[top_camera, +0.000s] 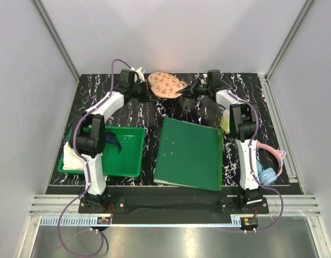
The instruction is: Place the bra in the laundry bag and zip it closed
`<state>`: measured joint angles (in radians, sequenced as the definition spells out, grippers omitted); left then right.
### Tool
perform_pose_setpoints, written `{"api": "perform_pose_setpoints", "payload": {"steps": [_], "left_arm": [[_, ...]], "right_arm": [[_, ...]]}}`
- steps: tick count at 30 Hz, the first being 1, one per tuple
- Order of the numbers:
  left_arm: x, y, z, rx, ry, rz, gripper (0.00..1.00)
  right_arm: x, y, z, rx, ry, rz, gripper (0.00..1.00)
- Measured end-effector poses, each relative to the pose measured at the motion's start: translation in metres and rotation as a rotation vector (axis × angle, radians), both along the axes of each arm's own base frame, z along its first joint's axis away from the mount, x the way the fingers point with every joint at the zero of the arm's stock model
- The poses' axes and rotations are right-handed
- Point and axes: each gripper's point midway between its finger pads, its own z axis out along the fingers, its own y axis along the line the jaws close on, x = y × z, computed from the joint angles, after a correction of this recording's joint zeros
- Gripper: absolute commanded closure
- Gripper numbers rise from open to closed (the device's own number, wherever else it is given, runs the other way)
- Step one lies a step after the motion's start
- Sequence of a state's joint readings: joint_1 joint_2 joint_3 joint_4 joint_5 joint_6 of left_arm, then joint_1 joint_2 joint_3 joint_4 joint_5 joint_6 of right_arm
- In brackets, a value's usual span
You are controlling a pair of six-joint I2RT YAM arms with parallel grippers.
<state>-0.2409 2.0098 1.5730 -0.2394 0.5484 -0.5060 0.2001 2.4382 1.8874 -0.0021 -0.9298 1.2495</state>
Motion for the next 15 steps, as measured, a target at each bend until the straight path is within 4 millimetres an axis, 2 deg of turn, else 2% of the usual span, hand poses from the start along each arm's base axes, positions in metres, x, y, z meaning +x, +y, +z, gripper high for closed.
{"api": "perform_pose_setpoints", "payload": {"steps": [3,5,7,8,9,10,12,13,14,15], "left_arm": [[0.000,-0.013,0.003,0.015,-0.017,-0.009,1.00],[-0.001,-0.011,-0.002,0.046,-0.003,0.003,1.00],[0.004,-0.001,-0.011,0.094,0.021,0.026,0.73],[0.007,0.005,-0.016,0.123,0.031,0.032,0.69],[0.012,0.012,-0.020,0.150,0.031,0.044,0.63],[0.015,0.022,-0.024,0.186,0.039,0.065,0.56],[0.016,0.043,-0.033,0.261,0.060,0.111,0.41],[0.015,0.053,-0.035,0.295,0.067,0.131,0.33],[0.015,0.063,-0.036,0.329,0.070,0.155,0.31],[0.014,0.070,-0.033,0.357,0.065,0.169,0.30]], "right_arm": [[0.009,-0.008,0.001,0.028,-0.029,0.020,0.88],[0.008,-0.013,0.001,0.039,-0.032,0.035,0.84],[0.008,-0.016,0.003,0.043,-0.042,0.051,0.66],[0.008,-0.016,0.004,0.040,-0.057,0.059,0.59],[0.008,-0.016,0.005,0.034,-0.066,0.064,0.54],[0.010,-0.017,0.006,0.013,-0.076,0.065,0.43],[0.014,-0.022,0.004,-0.043,-0.094,0.055,0.31],[0.017,-0.026,0.002,-0.089,-0.095,0.042,0.13],[0.020,-0.031,-0.001,-0.148,-0.109,0.025,0.01],[0.024,-0.037,-0.005,-0.202,-0.112,0.006,0.00]]}}
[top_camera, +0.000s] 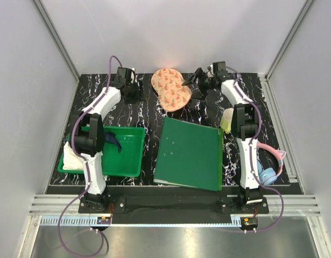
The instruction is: Place the bra in the laundry bag and zip it closed
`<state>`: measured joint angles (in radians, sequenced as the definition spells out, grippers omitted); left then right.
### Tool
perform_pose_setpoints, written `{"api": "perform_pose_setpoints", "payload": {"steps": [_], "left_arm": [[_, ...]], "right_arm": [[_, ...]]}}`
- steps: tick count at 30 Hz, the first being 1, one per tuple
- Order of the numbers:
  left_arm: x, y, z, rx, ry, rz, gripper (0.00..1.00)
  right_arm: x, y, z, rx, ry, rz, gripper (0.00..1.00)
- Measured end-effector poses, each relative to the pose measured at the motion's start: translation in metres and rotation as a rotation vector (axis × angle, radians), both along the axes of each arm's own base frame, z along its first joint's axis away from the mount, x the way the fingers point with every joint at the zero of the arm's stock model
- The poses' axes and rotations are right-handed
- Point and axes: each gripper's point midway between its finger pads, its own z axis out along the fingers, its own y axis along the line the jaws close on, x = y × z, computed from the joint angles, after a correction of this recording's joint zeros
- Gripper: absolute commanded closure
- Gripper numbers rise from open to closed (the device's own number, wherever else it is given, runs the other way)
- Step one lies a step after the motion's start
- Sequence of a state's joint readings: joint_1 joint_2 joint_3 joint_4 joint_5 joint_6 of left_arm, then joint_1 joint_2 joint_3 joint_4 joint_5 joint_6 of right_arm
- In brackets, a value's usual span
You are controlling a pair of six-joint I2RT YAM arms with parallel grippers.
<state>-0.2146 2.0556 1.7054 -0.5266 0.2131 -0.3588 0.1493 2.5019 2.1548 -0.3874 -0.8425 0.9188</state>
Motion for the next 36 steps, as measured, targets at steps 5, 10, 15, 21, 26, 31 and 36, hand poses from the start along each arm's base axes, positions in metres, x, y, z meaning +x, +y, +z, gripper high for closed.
{"api": "perform_pose_setpoints", "payload": {"steps": [5,10,15,21,26,31,36], "left_arm": [[-0.026,0.006,0.051,0.119,-0.112,0.020,0.19],[-0.099,-0.059,0.130,0.089,-0.328,-0.129,0.16],[-0.193,-0.098,0.132,0.045,-0.403,-0.300,0.14],[-0.290,-0.076,0.096,-0.097,-0.451,-0.401,0.14],[-0.349,-0.065,0.094,-0.413,-0.544,-0.463,0.10],[-0.392,-0.057,0.105,-0.690,-0.627,-0.515,0.06],[-0.411,-0.063,0.092,-0.816,-0.537,-0.552,0.05]], "right_arm": [[-0.001,-0.046,-0.020,-0.412,-0.043,-0.093,0.00],[-0.043,-0.078,-0.002,-0.871,-0.119,-0.101,0.00],[-0.123,-0.047,0.040,-1.121,-0.274,0.002,0.00],[-0.251,-0.014,0.044,-1.051,-0.411,0.184,0.00],[-0.340,-0.014,0.035,-0.785,-0.470,0.207,0.00],[-0.392,-0.024,0.052,-0.465,-0.554,0.104,0.00],[-0.421,-0.035,0.057,-0.222,-0.599,0.008,0.00]]}}
